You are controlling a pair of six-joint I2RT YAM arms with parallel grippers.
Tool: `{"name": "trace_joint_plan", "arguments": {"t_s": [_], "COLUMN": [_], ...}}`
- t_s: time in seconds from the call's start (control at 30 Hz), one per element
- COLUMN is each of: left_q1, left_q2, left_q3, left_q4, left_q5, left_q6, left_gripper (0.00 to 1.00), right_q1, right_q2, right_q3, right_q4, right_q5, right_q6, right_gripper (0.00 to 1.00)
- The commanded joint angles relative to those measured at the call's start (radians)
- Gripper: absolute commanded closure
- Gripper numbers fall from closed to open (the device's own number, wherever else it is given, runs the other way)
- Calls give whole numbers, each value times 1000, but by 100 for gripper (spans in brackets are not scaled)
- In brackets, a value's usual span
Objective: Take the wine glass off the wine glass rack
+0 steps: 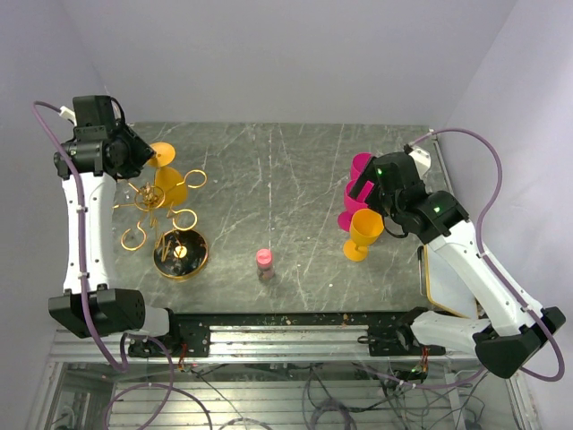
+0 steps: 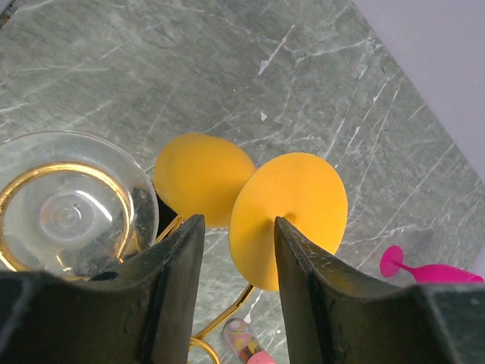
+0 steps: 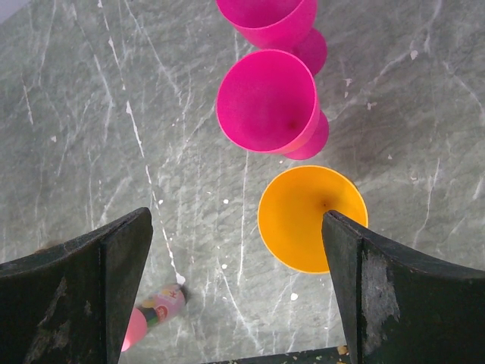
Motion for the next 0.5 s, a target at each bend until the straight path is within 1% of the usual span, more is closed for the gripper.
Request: {"name": "trace_joint_plan", "arguments": {"t_s": [0.0,0.2,0.33,0.47], "left_q1": [11,12,16,16], "left_q2": [-2,-14,-31,-46], "left_q3": [-26,-42,-62,-70], "left_q4": [57,60,71,74], "left_q5": [35,35,32,40], "left_q6": [3,7,0,2], "left_gripper": [50,57,67,75], "right_q1": [-3,-2,-3,-3], "right_q2": [-12,-6,-17,-28], "right_q3": [1,26,21,11], "right_q4": [11,-7,-12,-1], "right_q5": [35,55,83,57], "right_q6": [-4,3,13,12], "right_gripper": [7,7,7,7]}}
